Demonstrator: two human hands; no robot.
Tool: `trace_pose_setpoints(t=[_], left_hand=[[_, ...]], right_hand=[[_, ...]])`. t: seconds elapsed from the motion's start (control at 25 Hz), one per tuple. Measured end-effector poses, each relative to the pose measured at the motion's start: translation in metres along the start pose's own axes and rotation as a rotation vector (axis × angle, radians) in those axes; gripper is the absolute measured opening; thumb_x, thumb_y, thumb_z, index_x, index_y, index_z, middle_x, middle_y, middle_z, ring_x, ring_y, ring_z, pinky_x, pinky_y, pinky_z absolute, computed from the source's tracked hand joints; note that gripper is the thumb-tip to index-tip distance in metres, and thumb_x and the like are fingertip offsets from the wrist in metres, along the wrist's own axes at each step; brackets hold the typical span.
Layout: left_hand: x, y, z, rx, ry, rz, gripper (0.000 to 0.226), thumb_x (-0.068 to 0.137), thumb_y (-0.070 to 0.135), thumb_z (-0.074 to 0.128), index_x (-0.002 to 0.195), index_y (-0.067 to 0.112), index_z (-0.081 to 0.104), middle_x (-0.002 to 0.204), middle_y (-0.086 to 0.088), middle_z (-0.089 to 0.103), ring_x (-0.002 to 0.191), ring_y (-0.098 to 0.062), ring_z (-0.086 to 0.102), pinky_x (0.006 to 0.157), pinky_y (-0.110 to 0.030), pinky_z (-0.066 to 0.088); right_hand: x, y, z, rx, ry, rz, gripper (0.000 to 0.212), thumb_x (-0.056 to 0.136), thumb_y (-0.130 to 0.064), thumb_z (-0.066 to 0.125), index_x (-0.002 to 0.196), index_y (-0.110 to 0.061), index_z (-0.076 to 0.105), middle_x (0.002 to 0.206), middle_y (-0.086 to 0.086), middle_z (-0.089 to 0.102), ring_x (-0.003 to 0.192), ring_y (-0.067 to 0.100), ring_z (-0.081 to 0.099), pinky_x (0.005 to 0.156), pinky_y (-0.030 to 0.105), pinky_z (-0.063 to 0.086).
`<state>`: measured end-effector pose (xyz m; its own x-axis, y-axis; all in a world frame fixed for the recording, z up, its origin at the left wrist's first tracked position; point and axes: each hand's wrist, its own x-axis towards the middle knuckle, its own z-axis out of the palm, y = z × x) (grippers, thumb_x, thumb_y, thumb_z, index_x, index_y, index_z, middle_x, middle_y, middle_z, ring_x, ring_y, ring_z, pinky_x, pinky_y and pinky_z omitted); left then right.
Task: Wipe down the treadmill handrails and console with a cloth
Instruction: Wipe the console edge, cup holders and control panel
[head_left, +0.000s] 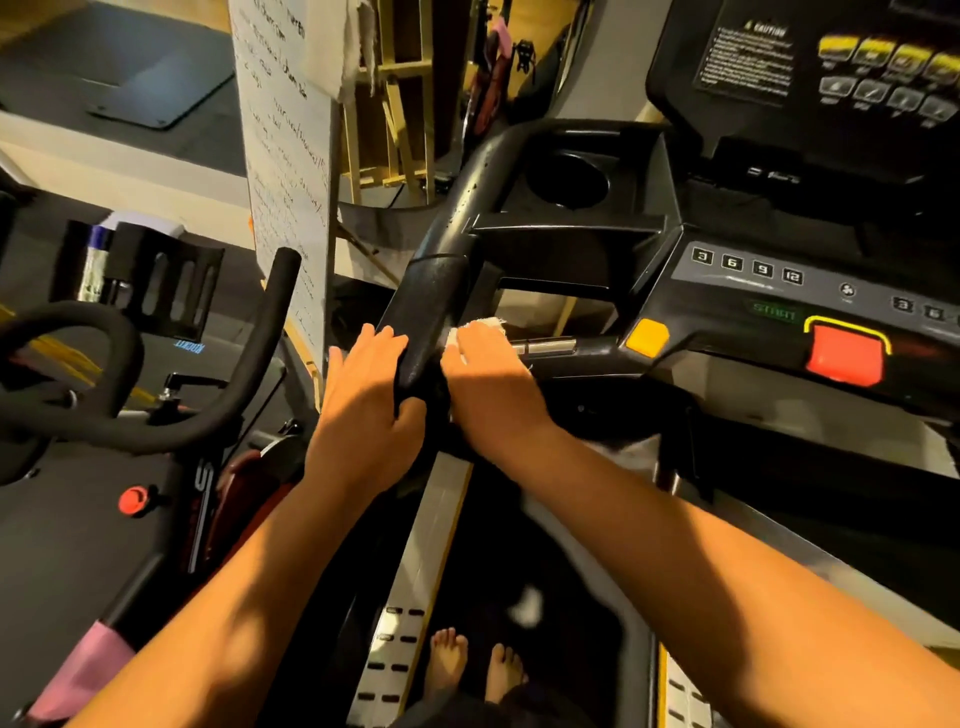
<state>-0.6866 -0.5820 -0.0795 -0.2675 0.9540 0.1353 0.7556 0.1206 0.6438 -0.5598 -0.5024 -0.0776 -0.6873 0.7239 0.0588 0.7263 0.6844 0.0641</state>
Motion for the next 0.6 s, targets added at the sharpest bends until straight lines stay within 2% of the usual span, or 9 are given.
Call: trace_pose_setpoints(t=[0.08, 0.16, 0.2, 0.28, 0.32, 0.44, 0.52, 0.6], left_hand=[[0.001, -0.002, 0.0, 0.021, 0.004, 0.015, 0.057, 0.075, 0.016, 0.039, 0.13, 0.001, 0.048, 0.142, -0.022, 0.046, 0.144, -0.038, 0.023, 0.116, -0.047, -0.001], [0.003, -0.002, 0.0, 0.017, -0.003, 0.016, 0.043, 0.077, 0.017, 0.037, 0.115, 0.005, 0.053, 0.13, -0.02, 0.054, 0.142, -0.04, 0.026, 0.116, -0.051, 0.001], [0.005, -0.002, 0.001, 0.014, -0.001, 0.014, 0.038, 0.077, 0.017, 0.036, 0.11, 0.007, 0.054, 0.126, -0.02, 0.055, 0.142, -0.041, 0.027, 0.116, -0.052, 0.002], [0.005, -0.003, 0.002, 0.025, 0.01, 0.009, 0.042, 0.077, 0.017, 0.038, 0.115, 0.006, 0.054, 0.134, -0.021, 0.052, 0.143, -0.04, 0.025, 0.116, -0.05, 0.002], [0.006, -0.004, 0.003, 0.036, 0.012, 0.013, 0.043, 0.078, 0.017, 0.038, 0.116, 0.006, 0.053, 0.137, -0.021, 0.05, 0.143, -0.039, 0.025, 0.115, -0.05, 0.002], [0.004, -0.006, 0.004, 0.045, -0.005, 0.029, 0.036, 0.079, 0.021, 0.035, 0.107, 0.011, 0.054, 0.133, -0.02, 0.053, 0.144, -0.038, 0.024, 0.115, -0.051, 0.003], [0.005, -0.007, 0.005, 0.049, -0.015, 0.029, 0.04, 0.078, 0.023, 0.033, 0.11, 0.011, 0.054, 0.135, -0.02, 0.052, 0.145, -0.036, 0.022, 0.116, -0.051, 0.002], [0.006, -0.006, 0.004, 0.05, -0.002, 0.023, 0.043, 0.078, 0.022, 0.034, 0.113, 0.008, 0.055, 0.139, -0.021, 0.049, 0.145, -0.035, 0.022, 0.115, -0.051, 0.002]], right_hand=[[-0.002, 0.011, -0.004, -0.05, -0.02, -0.074, 0.032, 0.072, -0.018, 0.064, 0.101, -0.005, 0.069, 0.096, 0.015, 0.068, 0.092, 0.034, 0.064, 0.088, 0.042, 0.051], [-0.017, 0.052, -0.023, 0.009, -0.022, -0.108, 0.039, 0.073, -0.008, 0.057, 0.111, -0.011, 0.065, 0.105, 0.01, 0.067, 0.097, 0.032, 0.062, 0.088, 0.044, 0.047], [-0.023, 0.073, -0.037, -0.037, -0.082, -0.048, 0.037, 0.076, -0.004, 0.052, 0.11, -0.013, 0.064, 0.105, 0.008, 0.066, 0.097, 0.032, 0.061, 0.091, 0.043, 0.045], [-0.027, 0.103, -0.05, -0.132, -0.056, 0.161, 0.032, 0.084, -0.002, 0.046, 0.109, -0.014, 0.063, 0.102, 0.009, 0.064, 0.095, 0.032, 0.059, 0.098, 0.039, 0.039], [-0.025, 0.1, -0.052, -0.157, -0.063, 0.195, 0.03, 0.086, -0.003, 0.046, 0.109, -0.013, 0.063, 0.101, 0.009, 0.063, 0.095, 0.032, 0.059, 0.099, 0.039, 0.038], [-0.018, 0.067, -0.043, -0.202, -0.118, -0.026, 0.025, 0.084, -0.004, 0.046, 0.103, -0.013, 0.061, 0.101, 0.008, 0.063, 0.094, 0.03, 0.057, 0.088, 0.037, 0.036], [-0.019, 0.079, -0.048, -0.189, -0.141, -0.08, 0.03, 0.085, -0.004, 0.046, 0.109, -0.015, 0.061, 0.106, 0.006, 0.061, 0.1, 0.029, 0.054, 0.1, 0.04, 0.03], [-0.011, 0.124, -0.059, -0.336, -0.203, -0.062, 0.034, 0.088, -0.008, 0.047, 0.117, -0.021, 0.061, 0.114, 0.003, 0.06, 0.108, 0.026, 0.053, 0.113, 0.045, 0.019]])
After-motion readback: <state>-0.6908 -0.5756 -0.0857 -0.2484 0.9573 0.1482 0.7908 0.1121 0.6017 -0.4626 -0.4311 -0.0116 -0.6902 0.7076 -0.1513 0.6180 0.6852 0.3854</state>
